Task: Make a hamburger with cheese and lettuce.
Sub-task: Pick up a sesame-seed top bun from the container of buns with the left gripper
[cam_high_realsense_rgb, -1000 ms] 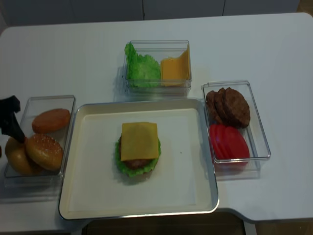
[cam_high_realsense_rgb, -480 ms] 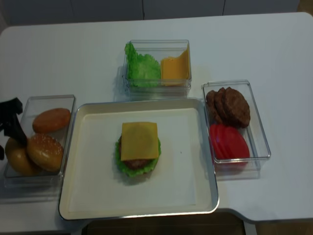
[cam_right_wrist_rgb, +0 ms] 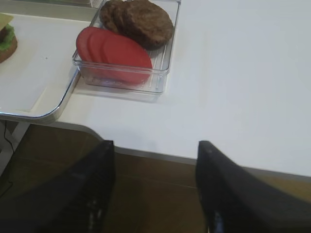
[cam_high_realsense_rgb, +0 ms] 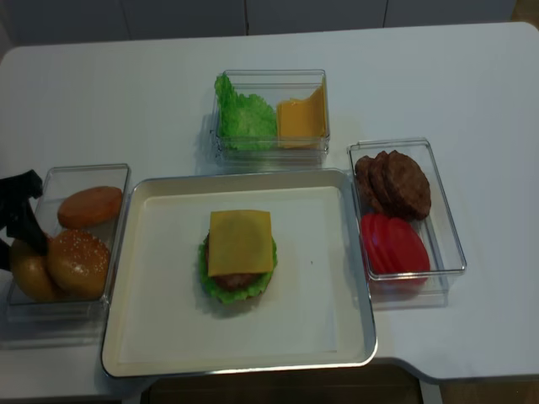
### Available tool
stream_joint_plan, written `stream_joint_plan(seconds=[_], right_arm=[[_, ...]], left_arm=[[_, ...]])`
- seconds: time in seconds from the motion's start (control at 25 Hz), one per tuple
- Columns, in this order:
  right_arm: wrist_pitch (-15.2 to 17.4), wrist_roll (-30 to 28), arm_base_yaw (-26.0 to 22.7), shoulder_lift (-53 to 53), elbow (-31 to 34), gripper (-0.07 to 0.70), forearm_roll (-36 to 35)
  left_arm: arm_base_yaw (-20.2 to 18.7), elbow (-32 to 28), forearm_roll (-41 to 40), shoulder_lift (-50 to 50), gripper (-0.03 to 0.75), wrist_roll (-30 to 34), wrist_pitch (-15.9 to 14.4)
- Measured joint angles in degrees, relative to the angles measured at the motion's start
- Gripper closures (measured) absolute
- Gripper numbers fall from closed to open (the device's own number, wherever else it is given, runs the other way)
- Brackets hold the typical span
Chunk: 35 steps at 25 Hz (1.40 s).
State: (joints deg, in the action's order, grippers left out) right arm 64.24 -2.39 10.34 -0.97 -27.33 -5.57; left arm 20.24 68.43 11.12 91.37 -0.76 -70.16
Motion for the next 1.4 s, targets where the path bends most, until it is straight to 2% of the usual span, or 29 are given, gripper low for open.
stream_joint_plan(seconds=[0.36, 0.8, 1.4], right_arm=[[0.00, 0.00, 0.00, 0.00, 0.00, 0.205, 0.00], [0.00, 0.00, 0.00, 0.00, 0.00, 0.205, 0.00], [0.00, 0.00, 0.00, 0.00, 0.00, 0.205, 0.00]], left_arm=[[0.00, 0.11, 1.47, 0.00, 0.437, 0.76, 0.00], [0.00, 0.11, 1.56, -0.21, 0.438, 1.95, 0.00], [0.00, 0.11, -0.44, -6.10, 0.447, 2.09, 0.01]])
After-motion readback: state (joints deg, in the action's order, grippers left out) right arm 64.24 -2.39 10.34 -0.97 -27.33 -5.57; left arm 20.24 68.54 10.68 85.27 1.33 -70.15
